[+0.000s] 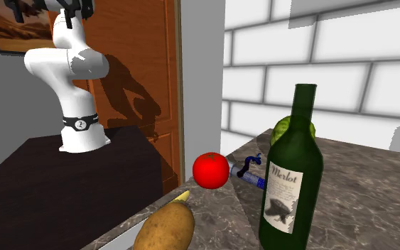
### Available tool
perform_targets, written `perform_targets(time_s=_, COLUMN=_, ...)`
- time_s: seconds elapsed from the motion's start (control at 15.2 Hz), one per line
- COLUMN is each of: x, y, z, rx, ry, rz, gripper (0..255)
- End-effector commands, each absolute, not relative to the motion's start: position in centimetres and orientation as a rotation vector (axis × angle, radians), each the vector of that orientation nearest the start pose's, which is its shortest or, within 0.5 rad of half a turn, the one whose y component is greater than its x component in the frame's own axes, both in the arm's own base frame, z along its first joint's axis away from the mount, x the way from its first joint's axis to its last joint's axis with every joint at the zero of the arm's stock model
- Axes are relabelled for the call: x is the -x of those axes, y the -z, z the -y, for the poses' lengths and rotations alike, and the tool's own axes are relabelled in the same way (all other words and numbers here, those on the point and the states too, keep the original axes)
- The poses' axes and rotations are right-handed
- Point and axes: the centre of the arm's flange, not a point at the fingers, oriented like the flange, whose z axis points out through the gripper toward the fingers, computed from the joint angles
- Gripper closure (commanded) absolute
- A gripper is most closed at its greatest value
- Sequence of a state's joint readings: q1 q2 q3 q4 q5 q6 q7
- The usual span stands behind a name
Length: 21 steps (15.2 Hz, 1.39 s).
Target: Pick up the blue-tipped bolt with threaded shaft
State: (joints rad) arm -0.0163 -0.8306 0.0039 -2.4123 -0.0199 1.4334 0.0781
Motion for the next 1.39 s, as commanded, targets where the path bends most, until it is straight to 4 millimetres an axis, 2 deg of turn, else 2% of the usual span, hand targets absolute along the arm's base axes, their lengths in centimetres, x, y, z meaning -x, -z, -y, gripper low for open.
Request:
perform_targets(time_s=0.0, x=-27.8, y=-56.7, z=0.5, rx=3.157, ry=-0.233, rz=-0.147, gripper=0)
perform_targets(time_s=1.32, x=-39.0, y=-41.8, z=-19.0, rx=3.234, ry=-0.165, rz=0.143, gripper=0)
